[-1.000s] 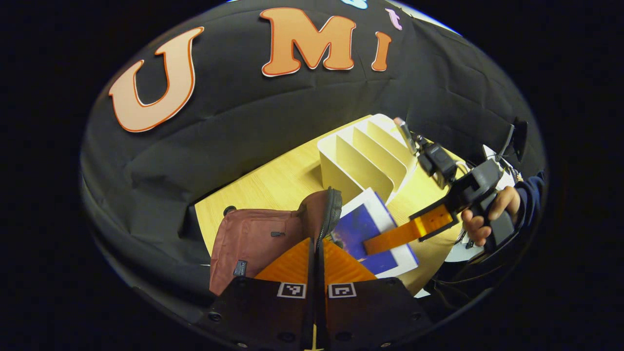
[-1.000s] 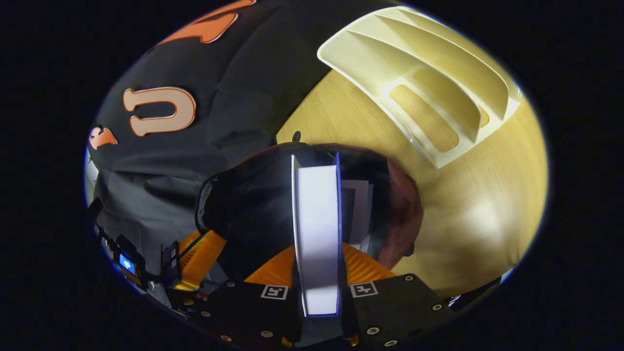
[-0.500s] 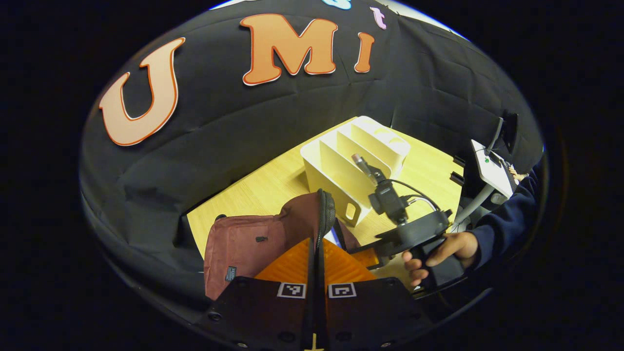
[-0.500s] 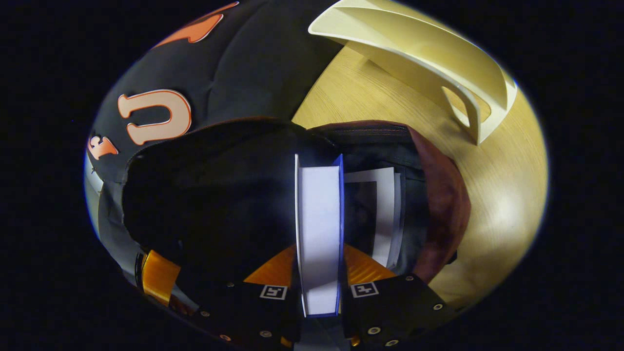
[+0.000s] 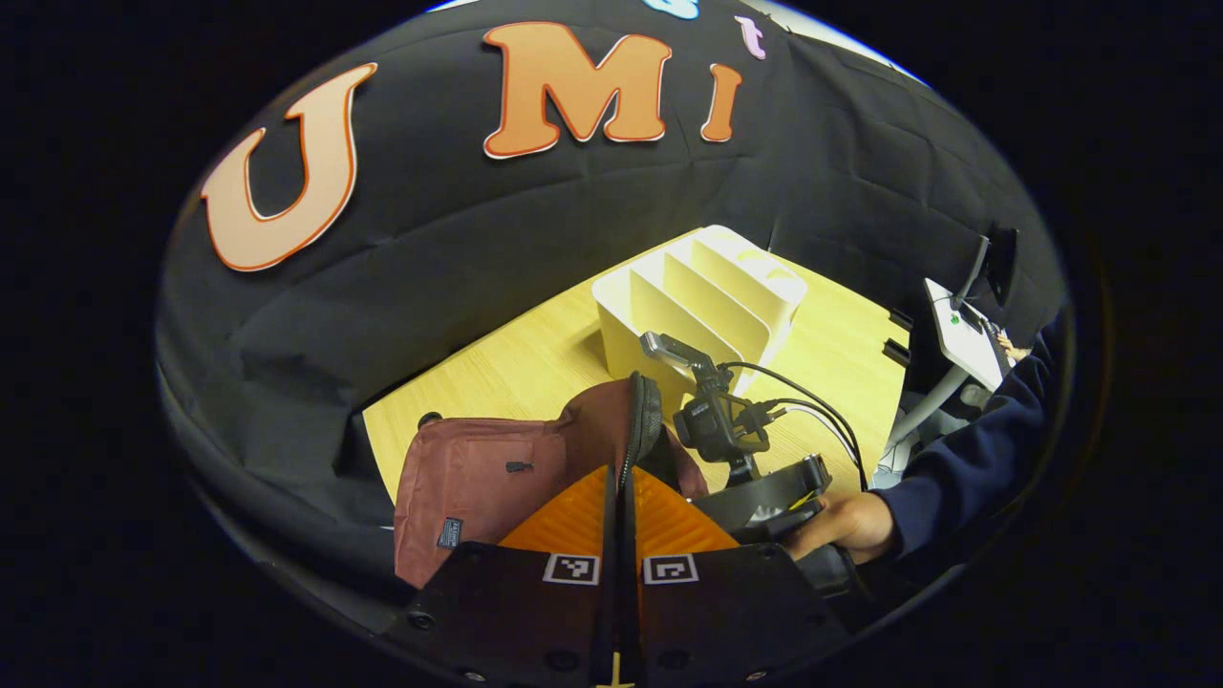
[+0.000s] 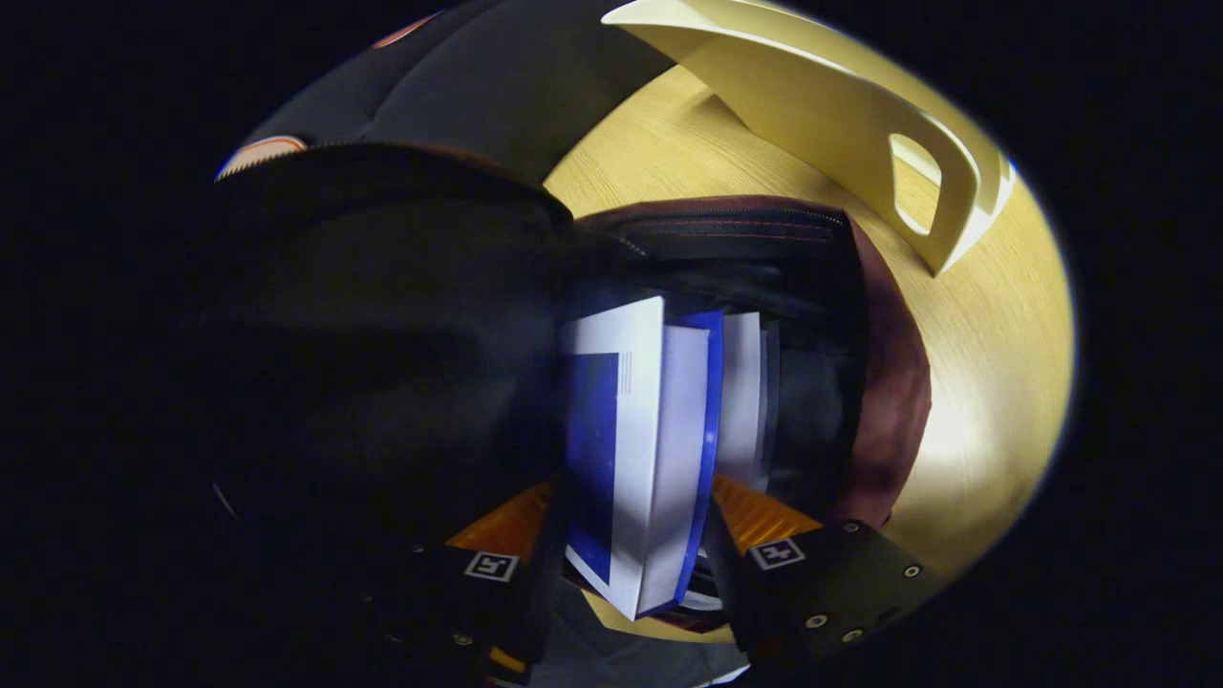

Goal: Open the schoolbag, grab two books from the bookshelf and put them into the schoolbag.

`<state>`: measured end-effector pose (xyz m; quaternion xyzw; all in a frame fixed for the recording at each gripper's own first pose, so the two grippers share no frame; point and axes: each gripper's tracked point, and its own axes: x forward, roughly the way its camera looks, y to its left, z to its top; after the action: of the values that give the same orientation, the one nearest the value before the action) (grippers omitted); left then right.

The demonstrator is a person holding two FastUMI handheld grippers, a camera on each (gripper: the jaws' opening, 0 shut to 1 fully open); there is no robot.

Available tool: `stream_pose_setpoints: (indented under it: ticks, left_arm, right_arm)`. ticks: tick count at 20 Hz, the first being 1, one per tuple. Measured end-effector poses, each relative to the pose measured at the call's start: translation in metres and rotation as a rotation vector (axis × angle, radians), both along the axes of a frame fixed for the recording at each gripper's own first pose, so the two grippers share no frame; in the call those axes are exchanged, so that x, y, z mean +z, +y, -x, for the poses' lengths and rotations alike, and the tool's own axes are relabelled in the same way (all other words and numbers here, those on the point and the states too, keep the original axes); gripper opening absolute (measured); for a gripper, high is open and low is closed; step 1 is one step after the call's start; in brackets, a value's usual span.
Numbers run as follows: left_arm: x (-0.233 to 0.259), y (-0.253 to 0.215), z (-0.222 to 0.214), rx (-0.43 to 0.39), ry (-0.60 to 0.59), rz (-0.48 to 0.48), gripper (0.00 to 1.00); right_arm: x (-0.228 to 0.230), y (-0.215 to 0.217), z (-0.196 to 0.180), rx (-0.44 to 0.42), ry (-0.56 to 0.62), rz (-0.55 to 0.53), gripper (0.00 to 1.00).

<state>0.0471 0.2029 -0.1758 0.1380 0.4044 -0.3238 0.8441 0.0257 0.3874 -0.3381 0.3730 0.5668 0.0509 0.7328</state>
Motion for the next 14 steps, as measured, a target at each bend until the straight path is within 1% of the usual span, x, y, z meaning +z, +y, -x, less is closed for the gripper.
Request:
stream_pose_setpoints:
  ticks: [1,2,3,5,7,9,10,12,14]
  left_arm:
    - [-0.001,0.003,-0.002,0.008,0.0,0.001,0.03]
    - [-0.001,0.005,-0.003,0.014,0.0,0.0,0.03]
    - [-0.002,0.007,-0.004,0.02,-0.001,-0.002,0.03]
    - [-0.004,0.01,-0.004,0.032,0.005,-0.005,0.03]
    - [-0.009,0.011,-0.006,0.04,0.007,-0.01,0.03]
    - [-0.011,0.009,-0.005,0.043,0.009,-0.011,0.03]
    - [-0.014,0.007,-0.004,0.043,0.012,-0.013,0.02]
    - [-0.02,0.001,0.0,0.044,0.02,-0.015,0.04]
    - [-0.024,-0.008,0.006,0.048,0.027,-0.013,0.06]
  right_arm:
    - [-0.003,-0.002,0.004,0.014,0.017,0.018,0.81]
    - [0.0,-0.006,0.008,0.027,0.034,0.037,0.87]
    - [0.001,-0.01,0.009,0.041,0.035,0.049,0.96]
    - [0.011,-0.016,0.013,0.074,0.031,0.057,0.98]
    - [0.025,-0.031,0.017,0.101,0.01,0.077,0.98]
    - [0.041,-0.049,0.014,0.094,-0.022,0.085,0.98]
    - [0.051,-0.058,0.008,0.077,-0.048,0.084,0.97]
    - [0.064,-0.087,-0.005,0.039,-0.107,0.108,0.97]
    - [0.079,-0.117,-0.021,-0.022,-0.176,0.141,0.98]
